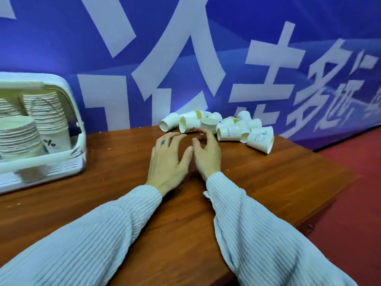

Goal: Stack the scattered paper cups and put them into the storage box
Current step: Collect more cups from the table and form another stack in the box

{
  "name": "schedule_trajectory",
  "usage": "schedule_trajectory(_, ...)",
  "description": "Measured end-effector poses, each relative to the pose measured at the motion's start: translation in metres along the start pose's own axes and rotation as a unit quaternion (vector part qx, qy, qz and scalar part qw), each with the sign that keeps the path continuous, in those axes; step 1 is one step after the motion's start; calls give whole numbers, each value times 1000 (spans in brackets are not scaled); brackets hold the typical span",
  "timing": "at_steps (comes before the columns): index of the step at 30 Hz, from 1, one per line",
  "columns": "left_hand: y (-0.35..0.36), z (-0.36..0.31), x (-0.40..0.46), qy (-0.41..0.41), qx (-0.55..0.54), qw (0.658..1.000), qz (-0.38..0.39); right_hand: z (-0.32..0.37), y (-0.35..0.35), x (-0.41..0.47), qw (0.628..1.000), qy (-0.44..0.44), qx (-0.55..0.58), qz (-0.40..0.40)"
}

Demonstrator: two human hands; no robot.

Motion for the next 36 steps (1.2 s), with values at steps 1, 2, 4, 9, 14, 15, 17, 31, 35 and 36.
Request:
schedule_trajectory(1, 10, -8, 2, 1, -15, 1000, 9, -6, -12, 7, 1000, -8, -16, -11)
schedule_trajectory(2, 20, -15, 3, 0, -30, 999, 17, -11, -25, 15, 999, -12, -32, -27)
schedule_trajectory(4, 36, -28, 2, 4, -54, 998, 35, -27, -54, 33, 993, -4, -86, -80)
schedule_trajectory(9, 55, -37, -14, 60, -50, 991, 104, -72, -125, 66, 941, 60, -279, -185)
schedule_trajectory(14, 52, -34, -19, 58, -48, 992, 106, -101, -133, 86, 940, 140, -284, -130)
schedule_trajectory(15, 51, -33, -19, 56, -46, 992, 105, -101, -133, 86, 942, 148, -273, -129)
schedule_trajectory(17, 50, -34, -20, 53, -45, 993, 100, -94, -133, 82, 944, 158, -249, -145)
schedule_trajectory(31, 41, -29, -16, -40, -89, 978, 184, -7, -77, 21, 986, 26, 146, 72)
schedule_trajectory(35, 40, -16, -10, -142, -158, 971, 107, -9, -51, 23, 984, 5, 118, 135)
schedule_trajectory(36, 39, -11, -7, -161, -146, 973, 77, -10, -42, 30, 987, -13, 107, 119)
Point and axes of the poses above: each hand's wrist, its own x-axis towards the middle knuckle, its own y-axis out of the palm, z = x × y, the point moved 1 cm from there along x, towards the middle knuckle, and after that the axes turned 7 degrees about -z, right-handed, at the moved point
